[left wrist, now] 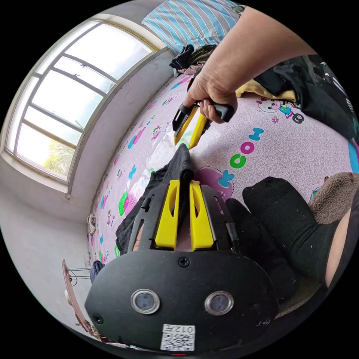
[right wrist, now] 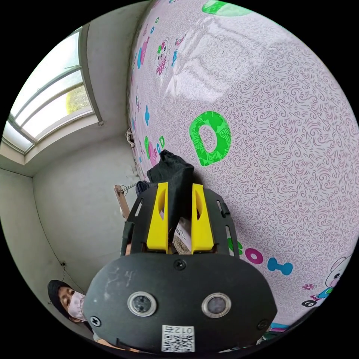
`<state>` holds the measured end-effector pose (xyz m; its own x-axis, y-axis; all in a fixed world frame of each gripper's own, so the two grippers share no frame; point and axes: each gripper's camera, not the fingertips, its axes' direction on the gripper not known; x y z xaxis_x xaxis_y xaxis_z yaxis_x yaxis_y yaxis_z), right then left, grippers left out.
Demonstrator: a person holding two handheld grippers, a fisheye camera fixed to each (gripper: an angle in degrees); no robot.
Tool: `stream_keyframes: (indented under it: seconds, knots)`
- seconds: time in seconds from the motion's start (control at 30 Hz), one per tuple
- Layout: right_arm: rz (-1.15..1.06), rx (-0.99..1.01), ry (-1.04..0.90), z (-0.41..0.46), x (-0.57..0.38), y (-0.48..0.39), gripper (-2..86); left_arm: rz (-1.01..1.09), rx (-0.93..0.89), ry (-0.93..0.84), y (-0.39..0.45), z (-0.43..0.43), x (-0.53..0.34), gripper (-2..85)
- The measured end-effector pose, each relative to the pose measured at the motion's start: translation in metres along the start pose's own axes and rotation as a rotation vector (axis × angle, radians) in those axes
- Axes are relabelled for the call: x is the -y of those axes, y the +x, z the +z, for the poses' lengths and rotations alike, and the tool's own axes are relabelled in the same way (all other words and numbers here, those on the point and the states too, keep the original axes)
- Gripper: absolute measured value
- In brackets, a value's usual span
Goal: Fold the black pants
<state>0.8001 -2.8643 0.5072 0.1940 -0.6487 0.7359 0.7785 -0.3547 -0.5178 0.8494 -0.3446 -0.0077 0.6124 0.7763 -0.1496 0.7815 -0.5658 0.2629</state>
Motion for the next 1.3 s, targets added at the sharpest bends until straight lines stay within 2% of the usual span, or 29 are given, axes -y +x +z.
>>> stream_keyframes:
  seconds: [0.23, 0.37, 0.63, 0.93, 1.13, 1.3]
  knots:
    - [0.008, 0.054, -0.039, -0.019, 0.033, 0.059, 4.4, -0.008, 0.003, 0.008, -0.005, -0.007, -0.019, 2.1]
    - [-0.069, -0.059, -0.016, -0.039, 0.038, 0.075, 2.1, 0.006, -0.01, 0.01, -0.007, -0.01, -0.03, 2.2]
    - [-0.126, -0.042, 0.003, -0.108, 0.033, 0.106, 1.1, -0.046, -0.052, 0.092, -0.039, -0.033, -0.05, 2.3]
    - [-0.269, -0.078, 0.009, -0.157, 0.03, 0.091, 0.9, -0.293, -0.205, 0.229, -0.14, -0.054, -0.099, 2.6]
    - [-0.384, -0.169, -0.05, -0.122, 0.063, 0.066, 1.0, -0.547, -0.304, 0.254, -0.244, -0.029, -0.166, 2.9]
    - [-0.396, -0.229, -0.097, -0.075, 0.103, 0.077, 1.2, -0.775, -0.457, 0.305, -0.325, 0.028, -0.249, 3.1]
